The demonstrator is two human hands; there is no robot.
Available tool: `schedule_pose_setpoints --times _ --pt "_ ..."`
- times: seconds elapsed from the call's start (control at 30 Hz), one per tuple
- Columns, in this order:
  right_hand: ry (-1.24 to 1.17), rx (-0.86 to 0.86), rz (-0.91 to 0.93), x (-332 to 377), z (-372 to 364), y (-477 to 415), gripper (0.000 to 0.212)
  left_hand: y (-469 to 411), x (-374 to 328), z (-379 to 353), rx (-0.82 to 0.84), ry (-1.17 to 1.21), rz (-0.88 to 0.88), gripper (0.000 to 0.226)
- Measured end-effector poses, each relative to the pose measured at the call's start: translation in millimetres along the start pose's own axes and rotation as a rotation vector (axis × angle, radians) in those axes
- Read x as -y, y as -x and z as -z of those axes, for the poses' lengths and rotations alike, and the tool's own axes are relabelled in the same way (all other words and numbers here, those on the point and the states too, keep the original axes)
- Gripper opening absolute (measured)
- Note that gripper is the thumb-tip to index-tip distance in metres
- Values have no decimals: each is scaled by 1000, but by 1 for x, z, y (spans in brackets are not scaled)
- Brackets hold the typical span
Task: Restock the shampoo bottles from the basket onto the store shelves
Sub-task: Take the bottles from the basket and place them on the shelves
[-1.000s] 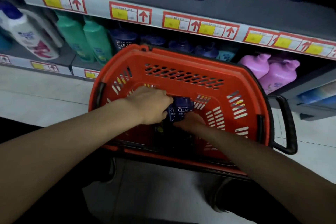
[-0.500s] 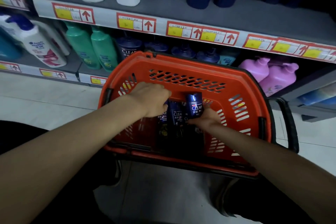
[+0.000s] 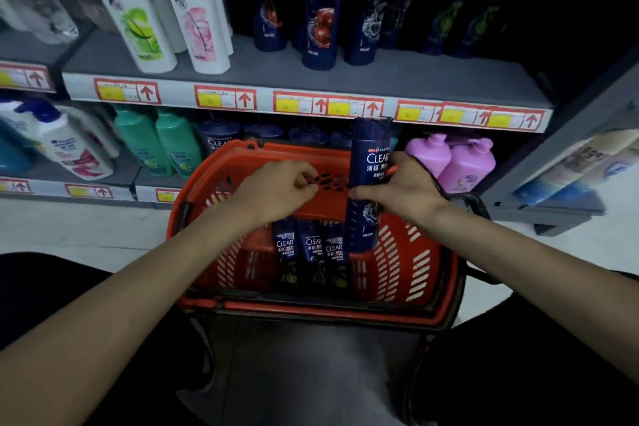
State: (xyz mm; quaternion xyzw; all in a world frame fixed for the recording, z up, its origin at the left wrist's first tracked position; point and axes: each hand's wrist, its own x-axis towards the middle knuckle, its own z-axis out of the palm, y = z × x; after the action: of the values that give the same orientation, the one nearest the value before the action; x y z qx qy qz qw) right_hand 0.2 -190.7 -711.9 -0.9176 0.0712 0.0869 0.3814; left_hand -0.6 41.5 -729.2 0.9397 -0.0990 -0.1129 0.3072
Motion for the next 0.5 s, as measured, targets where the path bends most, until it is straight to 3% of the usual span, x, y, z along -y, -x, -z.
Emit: schedule_pose_setpoints --times 0.07,0.13,0.23,0.4,0.5 --pt "-140 11 6 14 8 5 76 -1 -3 -6 -80 192 -38 16" --pt "-296 46 -1 24 12 12 68 -2 -8 -13 -141 349 -69 16" --pt "-536 71 -56 29 4 20 53 -5 -20 -21 -176 625 -19 22" --pt "-636 80 -106 30 -10 21 68 -7 -28 -34 -108 980 274 43" --pt "-723 83 -150 30 -5 20 54 -12 -32 -42 -109 1019 266 59"
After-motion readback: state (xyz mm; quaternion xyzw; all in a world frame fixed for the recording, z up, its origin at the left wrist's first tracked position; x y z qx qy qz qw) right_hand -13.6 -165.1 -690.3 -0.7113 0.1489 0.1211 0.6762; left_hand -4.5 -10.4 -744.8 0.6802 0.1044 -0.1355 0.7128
